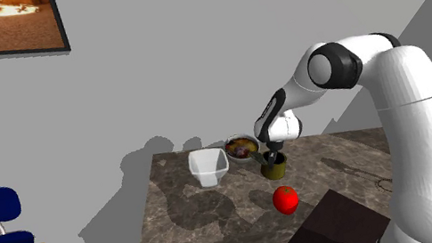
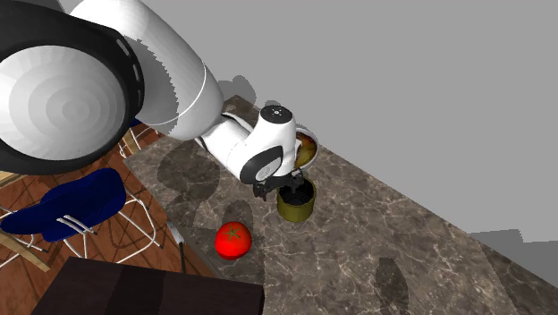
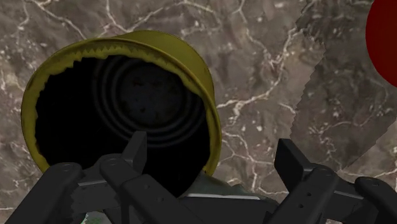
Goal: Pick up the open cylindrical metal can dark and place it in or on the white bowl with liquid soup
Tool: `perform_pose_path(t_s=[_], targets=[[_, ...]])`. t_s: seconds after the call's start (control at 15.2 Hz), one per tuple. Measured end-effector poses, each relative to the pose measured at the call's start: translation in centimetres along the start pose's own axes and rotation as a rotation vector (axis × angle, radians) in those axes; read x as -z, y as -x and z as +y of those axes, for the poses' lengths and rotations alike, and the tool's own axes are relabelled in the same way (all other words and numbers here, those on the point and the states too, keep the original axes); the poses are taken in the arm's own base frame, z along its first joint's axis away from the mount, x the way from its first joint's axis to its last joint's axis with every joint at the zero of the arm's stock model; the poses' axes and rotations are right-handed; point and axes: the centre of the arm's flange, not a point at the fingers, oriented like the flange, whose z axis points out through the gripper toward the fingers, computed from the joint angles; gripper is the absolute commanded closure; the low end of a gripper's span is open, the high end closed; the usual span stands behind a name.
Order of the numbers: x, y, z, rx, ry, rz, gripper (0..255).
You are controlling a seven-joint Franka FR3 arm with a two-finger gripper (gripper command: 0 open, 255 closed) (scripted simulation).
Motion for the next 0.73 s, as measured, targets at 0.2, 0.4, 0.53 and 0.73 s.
perform_pose_path(t_s=[0.2, 0.4, 0.53, 0.73], targets=[[0.0, 0.0, 0.0, 0.0, 0.0, 0.0, 255], [-0.02, 0.01, -0.02, 0.0, 0.0, 0.0, 255], [-0.03, 0.01, -0.02, 0.0, -0.001, 0.0, 255], [-0.04, 0.01, -0.02, 0.0, -0.001, 0.0, 255]])
